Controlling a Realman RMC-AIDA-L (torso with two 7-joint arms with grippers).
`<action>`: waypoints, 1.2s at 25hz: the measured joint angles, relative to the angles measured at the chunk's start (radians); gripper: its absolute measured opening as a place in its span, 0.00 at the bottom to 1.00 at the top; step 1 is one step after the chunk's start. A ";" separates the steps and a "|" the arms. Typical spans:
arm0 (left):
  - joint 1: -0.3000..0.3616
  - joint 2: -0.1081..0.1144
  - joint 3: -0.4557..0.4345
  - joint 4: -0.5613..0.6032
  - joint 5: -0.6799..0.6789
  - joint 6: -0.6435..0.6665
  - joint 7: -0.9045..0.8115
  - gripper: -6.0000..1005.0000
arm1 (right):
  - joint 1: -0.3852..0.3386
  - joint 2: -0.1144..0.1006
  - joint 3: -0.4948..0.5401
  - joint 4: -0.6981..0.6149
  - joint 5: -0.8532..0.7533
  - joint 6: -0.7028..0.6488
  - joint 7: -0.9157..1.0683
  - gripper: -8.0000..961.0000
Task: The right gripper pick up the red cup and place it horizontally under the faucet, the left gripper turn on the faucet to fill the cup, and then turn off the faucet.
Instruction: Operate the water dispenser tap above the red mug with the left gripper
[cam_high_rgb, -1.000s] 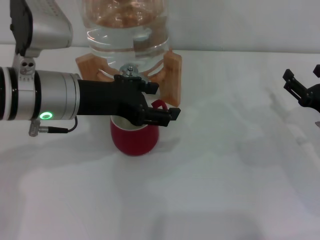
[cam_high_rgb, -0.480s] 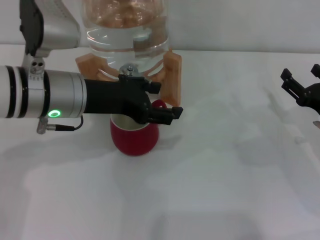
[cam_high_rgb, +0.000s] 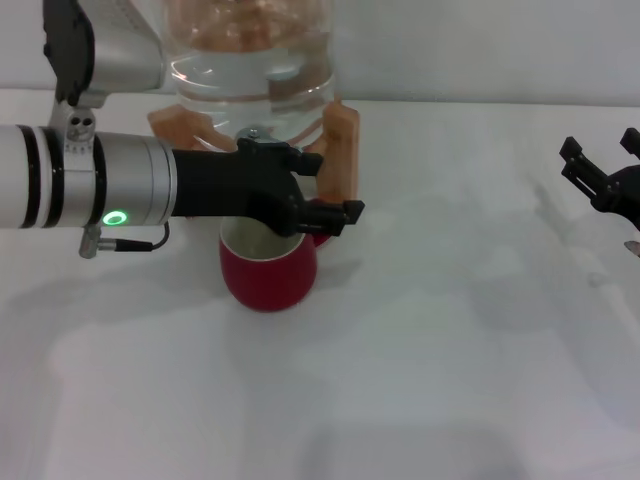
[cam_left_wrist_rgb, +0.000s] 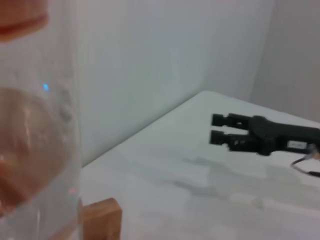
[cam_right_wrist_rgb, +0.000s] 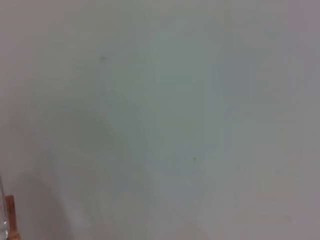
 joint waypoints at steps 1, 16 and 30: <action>0.000 0.000 0.000 0.000 0.000 0.000 0.000 0.85 | 0.000 0.000 0.000 0.000 0.000 0.000 0.000 0.91; -0.027 0.002 0.000 -0.058 -0.035 0.025 0.030 0.85 | 0.001 0.000 0.000 0.000 0.002 -0.012 0.001 0.91; -0.039 0.002 -0.005 -0.073 -0.037 0.047 0.034 0.85 | -0.002 0.000 0.000 0.001 0.001 -0.014 0.001 0.91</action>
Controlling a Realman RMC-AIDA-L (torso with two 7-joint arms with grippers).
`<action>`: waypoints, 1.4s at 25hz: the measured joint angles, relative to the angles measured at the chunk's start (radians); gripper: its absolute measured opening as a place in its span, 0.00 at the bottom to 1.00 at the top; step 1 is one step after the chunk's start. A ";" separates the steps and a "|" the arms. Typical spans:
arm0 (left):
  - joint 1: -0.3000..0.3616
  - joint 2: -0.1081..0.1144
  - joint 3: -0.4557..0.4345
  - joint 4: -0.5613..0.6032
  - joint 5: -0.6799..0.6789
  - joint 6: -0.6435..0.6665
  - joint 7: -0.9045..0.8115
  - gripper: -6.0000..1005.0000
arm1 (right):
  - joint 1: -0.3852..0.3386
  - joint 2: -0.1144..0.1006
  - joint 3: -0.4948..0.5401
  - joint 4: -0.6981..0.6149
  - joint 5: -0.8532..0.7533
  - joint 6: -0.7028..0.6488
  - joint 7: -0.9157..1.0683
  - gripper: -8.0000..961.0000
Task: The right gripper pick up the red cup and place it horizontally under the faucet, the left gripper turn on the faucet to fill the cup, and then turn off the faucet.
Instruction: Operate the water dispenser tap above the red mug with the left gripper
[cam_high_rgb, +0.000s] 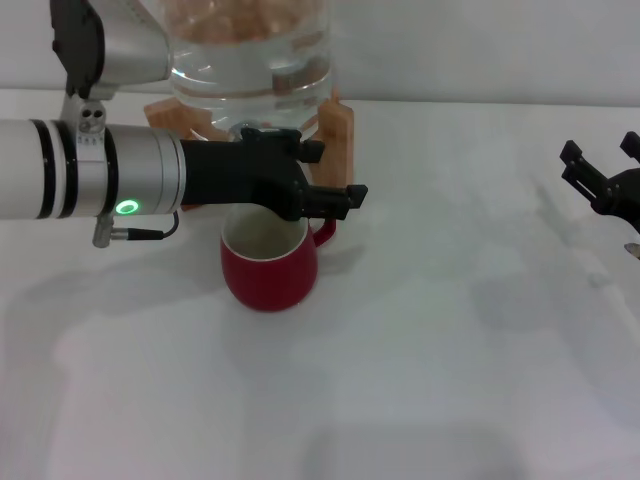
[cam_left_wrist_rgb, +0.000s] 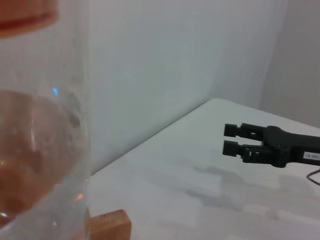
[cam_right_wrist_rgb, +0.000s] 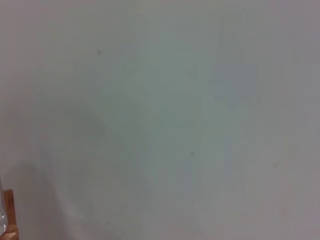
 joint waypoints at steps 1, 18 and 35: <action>0.000 0.000 0.001 0.000 0.000 0.004 0.000 0.85 | 0.000 0.000 0.000 0.001 0.000 0.000 0.000 0.91; -0.039 0.000 0.006 -0.040 -0.040 0.011 0.013 0.85 | -0.001 0.000 0.000 0.001 0.001 0.006 0.000 0.91; 0.169 -0.004 0.050 -0.088 -0.536 -0.037 0.474 0.85 | -0.015 -0.001 -0.002 -0.010 -0.001 0.018 -0.038 0.91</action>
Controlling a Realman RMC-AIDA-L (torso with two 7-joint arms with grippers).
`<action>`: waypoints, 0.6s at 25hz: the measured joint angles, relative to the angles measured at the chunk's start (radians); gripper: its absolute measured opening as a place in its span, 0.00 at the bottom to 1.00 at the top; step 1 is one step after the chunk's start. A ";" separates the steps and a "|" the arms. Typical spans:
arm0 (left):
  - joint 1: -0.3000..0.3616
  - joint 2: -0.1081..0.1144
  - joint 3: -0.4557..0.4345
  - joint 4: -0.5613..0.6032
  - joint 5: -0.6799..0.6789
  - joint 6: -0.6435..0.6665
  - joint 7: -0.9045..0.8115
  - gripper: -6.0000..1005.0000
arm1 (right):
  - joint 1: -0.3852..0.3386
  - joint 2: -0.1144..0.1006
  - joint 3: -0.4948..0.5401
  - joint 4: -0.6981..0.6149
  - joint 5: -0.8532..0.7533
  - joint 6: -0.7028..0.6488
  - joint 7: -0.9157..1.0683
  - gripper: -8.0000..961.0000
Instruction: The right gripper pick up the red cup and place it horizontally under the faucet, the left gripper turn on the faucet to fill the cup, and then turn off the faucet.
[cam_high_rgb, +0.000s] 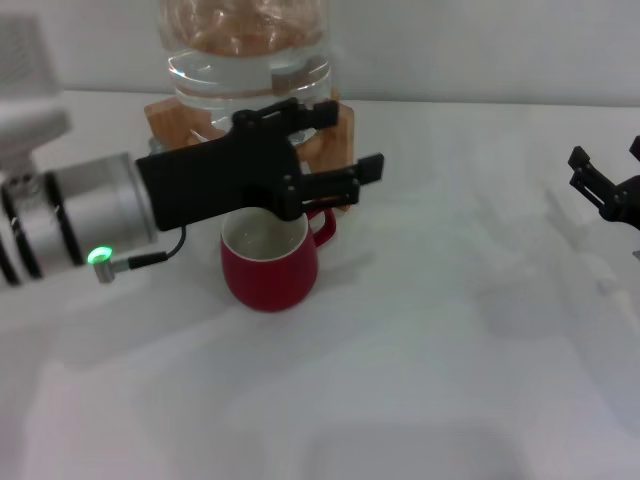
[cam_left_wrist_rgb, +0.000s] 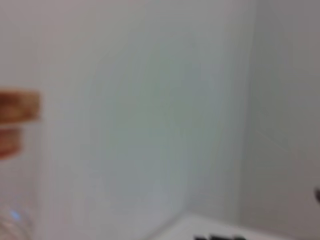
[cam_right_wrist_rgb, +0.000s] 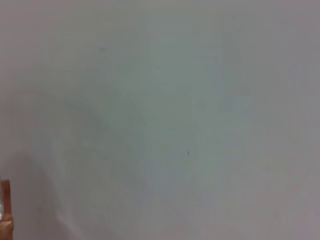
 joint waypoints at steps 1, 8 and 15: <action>0.022 0.000 0.010 -0.037 -0.067 0.000 0.064 0.85 | -0.004 0.000 0.000 0.000 0.000 0.007 -0.015 0.91; 0.057 -0.001 0.036 -0.387 -0.443 -0.101 0.477 0.85 | -0.028 0.003 -0.007 0.003 -0.002 0.077 -0.138 0.91; 0.029 -0.010 0.045 -0.700 -0.725 -0.229 0.742 0.85 | -0.055 0.004 0.002 0.002 0.034 0.130 -0.184 0.91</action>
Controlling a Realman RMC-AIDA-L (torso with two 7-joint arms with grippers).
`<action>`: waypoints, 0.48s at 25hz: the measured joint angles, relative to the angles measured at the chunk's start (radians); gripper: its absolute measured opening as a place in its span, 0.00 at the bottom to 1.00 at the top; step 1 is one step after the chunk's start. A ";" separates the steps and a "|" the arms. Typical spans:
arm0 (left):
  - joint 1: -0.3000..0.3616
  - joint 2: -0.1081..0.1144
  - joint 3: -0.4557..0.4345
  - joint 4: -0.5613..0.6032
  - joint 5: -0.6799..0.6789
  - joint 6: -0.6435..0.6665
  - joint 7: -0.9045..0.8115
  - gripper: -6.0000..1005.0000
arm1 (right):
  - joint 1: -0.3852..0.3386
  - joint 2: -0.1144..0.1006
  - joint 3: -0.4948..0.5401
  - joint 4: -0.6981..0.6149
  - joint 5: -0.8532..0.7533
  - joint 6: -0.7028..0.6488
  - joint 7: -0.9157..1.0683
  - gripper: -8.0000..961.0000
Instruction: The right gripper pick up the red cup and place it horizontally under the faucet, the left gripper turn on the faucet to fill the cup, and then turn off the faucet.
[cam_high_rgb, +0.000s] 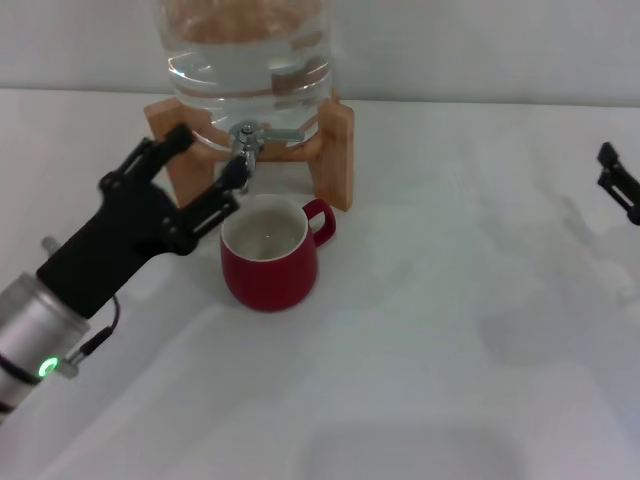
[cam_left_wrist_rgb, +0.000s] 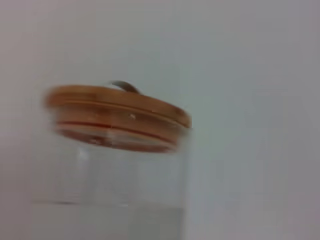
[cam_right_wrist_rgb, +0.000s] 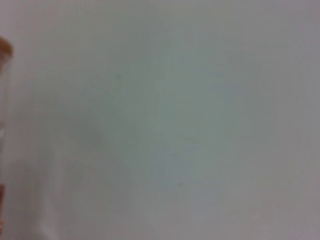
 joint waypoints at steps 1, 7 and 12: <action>-0.007 -0.001 0.008 -0.047 -0.044 -0.023 0.031 0.85 | -0.005 0.000 0.001 0.000 0.014 0.002 0.000 0.91; -0.022 -0.004 0.078 -0.211 -0.267 -0.089 0.123 0.85 | -0.034 0.000 0.001 -0.010 0.062 0.008 -0.001 0.90; -0.009 -0.005 0.082 -0.263 -0.329 -0.089 0.128 0.85 | -0.077 0.001 -0.003 0.005 0.089 0.048 0.000 0.90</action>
